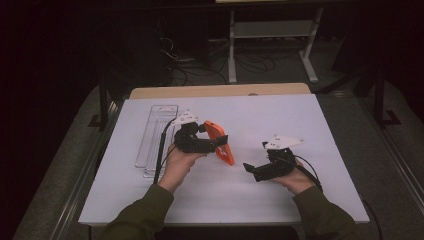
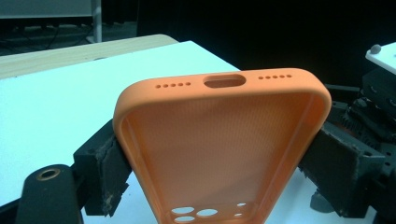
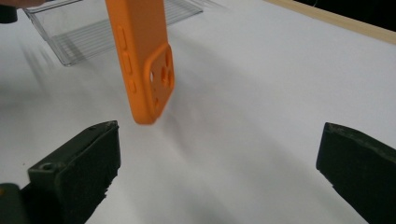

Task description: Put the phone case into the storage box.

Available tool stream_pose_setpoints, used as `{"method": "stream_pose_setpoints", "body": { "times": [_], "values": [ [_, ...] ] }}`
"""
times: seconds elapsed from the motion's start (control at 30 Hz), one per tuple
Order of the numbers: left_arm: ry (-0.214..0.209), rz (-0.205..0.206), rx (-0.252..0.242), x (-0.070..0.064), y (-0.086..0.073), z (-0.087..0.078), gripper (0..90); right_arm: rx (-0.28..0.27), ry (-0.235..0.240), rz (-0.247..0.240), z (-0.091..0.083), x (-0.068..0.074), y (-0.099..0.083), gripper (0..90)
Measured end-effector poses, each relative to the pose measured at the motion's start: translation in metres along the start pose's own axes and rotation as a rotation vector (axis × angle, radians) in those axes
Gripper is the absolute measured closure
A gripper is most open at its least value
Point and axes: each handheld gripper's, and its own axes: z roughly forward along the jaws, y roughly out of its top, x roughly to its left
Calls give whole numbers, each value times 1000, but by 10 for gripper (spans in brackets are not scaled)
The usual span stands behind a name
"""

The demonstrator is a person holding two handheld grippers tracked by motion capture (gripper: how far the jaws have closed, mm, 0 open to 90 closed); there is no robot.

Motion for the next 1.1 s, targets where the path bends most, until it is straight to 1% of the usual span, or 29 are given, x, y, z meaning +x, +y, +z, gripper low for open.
{"method": "stream_pose_setpoints", "body": {
  "times": [0.07,0.13,0.27,0.4,0.43,0.47,0.5,0.57,0.6,0.63,0.7,0.77,0.83,0.87,0.93,1.03,1.1],
  "values": [
    [0,3,2,0,0,-1,157,-7,-5,7,-4,-3,-4,0],
    [-1,5,-2,0,1,-1,158,-6,-7,24,-8,-5,-7,0],
    [-5,9,-6,0,2,-2,158,3,-17,19,-14,-8,-16,0],
    [-4,9,-9,0,3,-4,158,9,-32,29,-21,-9,-24,0],
    [-4,12,-9,0,3,-4,158,2,-38,20,-23,-10,-26,0],
    [-4,10,-11,0,3,-5,158,6,-37,32,-24,-9,-28,0],
    [-6,8,-14,0,3,-5,158,4,-36,31,-25,-10,-30,0],
    [-4,17,-14,1,4,-6,158,2,-36,28,-26,-9,-35,0],
    [-5,15,-18,0,4,-6,158,8,-36,17,-27,-8,-38,0],
    [-7,14,-19,0,5,-6,158,13,-37,21,-27,-6,-40,0],
    [-7,19,-21,1,5,-7,158,12,-43,3,-29,-6,-44,0],
    [-10,23,-21,1,6,-8,158,13,-36,17,-30,-7,-48,0],
    [-6,28,-25,1,7,-9,158,17,-38,25,-30,-7,-49,0],
    [-4,36,-21,1,7,-10,158,15,-41,18,-30,-8,-50,0],
    [-3,37,-30,2,9,-11,158,15,-38,23,-30,-7,-50,0],
    [-1,46,-31,2,11,-13,158,17,-35,12,-29,-6,-50,0],
    [-1,42,-24,3,13,-13,158,16,-36,9,-29,-5,-50,0]
  ]
}}
